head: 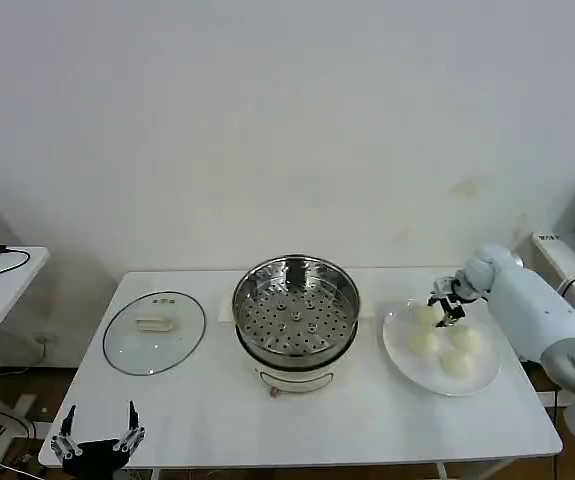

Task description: Take steamed baozi put them in steamer then cover it.

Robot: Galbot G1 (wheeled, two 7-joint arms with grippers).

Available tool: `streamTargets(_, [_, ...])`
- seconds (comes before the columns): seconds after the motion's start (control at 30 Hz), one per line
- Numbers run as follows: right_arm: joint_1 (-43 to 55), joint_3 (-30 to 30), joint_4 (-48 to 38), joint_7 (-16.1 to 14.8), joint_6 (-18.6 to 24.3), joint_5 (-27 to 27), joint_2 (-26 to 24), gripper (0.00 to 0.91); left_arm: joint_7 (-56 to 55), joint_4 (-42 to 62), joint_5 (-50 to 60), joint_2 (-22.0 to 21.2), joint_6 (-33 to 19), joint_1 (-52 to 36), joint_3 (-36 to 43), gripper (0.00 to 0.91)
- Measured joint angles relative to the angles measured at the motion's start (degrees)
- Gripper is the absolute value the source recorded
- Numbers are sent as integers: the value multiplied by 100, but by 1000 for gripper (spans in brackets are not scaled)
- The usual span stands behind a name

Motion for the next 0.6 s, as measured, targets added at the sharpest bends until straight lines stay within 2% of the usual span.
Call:
streamTargets(0.3, [148,-181,501,-60,-30,222,-318,584,-1,5,-1,-10,18,-40,62,907])
streamTargets(0.6, [727,-739,1552,-105,-106,925,-938,584,-3,60,-35,49,29,-109,78,907])
